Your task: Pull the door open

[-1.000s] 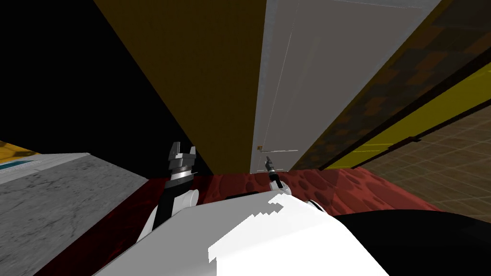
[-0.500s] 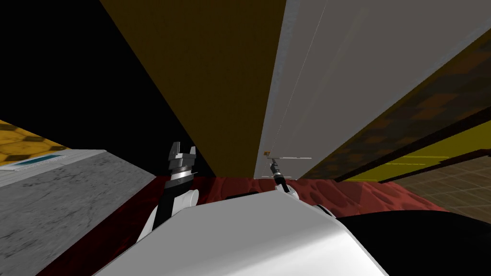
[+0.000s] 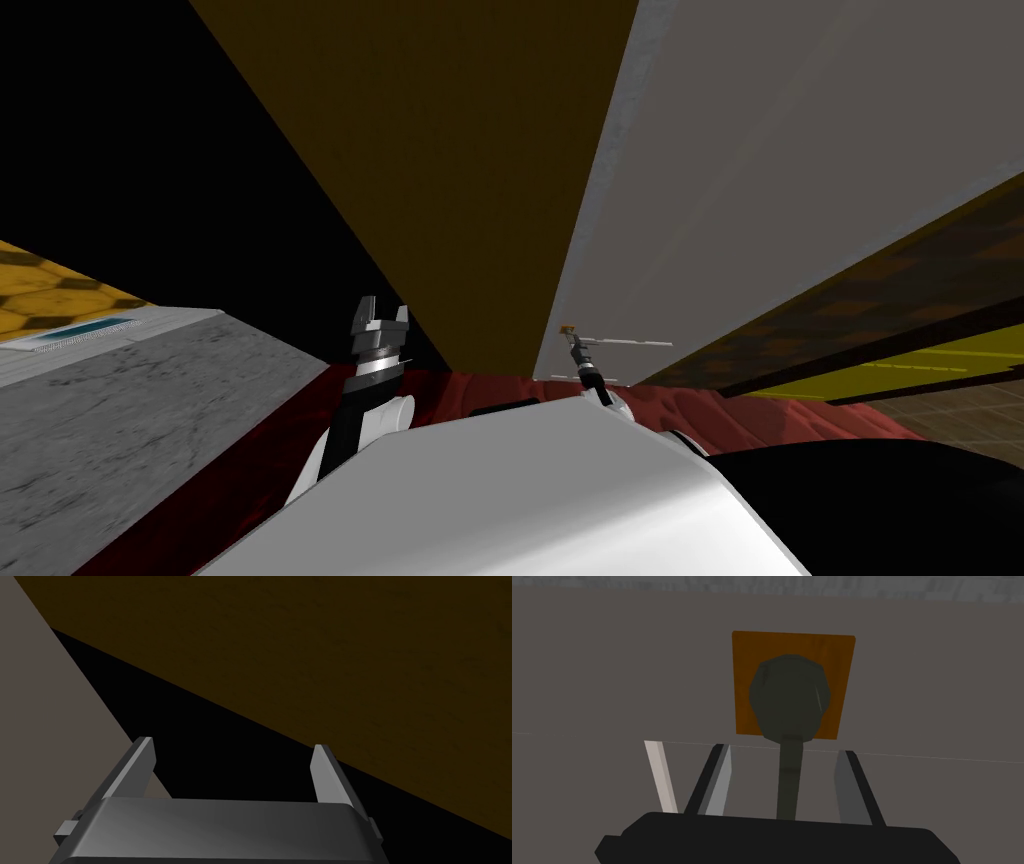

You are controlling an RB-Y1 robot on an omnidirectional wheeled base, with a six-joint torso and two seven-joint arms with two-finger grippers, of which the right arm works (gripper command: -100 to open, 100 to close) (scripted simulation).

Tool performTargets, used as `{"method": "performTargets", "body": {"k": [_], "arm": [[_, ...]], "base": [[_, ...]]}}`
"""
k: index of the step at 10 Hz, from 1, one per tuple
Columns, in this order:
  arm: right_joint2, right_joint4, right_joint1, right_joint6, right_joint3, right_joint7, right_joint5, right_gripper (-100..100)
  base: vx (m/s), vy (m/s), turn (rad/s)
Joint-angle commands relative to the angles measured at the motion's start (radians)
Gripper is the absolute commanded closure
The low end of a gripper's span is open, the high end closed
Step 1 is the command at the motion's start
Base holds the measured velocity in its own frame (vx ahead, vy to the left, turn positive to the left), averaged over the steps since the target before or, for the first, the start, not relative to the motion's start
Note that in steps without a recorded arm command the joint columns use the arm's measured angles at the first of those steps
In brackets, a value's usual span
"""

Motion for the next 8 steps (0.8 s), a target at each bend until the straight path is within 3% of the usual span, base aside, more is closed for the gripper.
{"method": "performTargets", "body": {"k": [1, 5, 8], "arm": [[0.0, -0.001, 0.001, 0.002, 0.0, 0.001, 0.0, 100], [0.0, -0.001, 0.001, 0.002, 0.0, 0.001, 0.0, 100], [-0.026, -0.005, 0.025, -0.023, 0.03, -0.037, 0.015, 100]], "base": [[-0.03, 0.003, -0.003], [-0.012, 0.002, 0.001], [-0.166, -0.043, 0.12]]}}
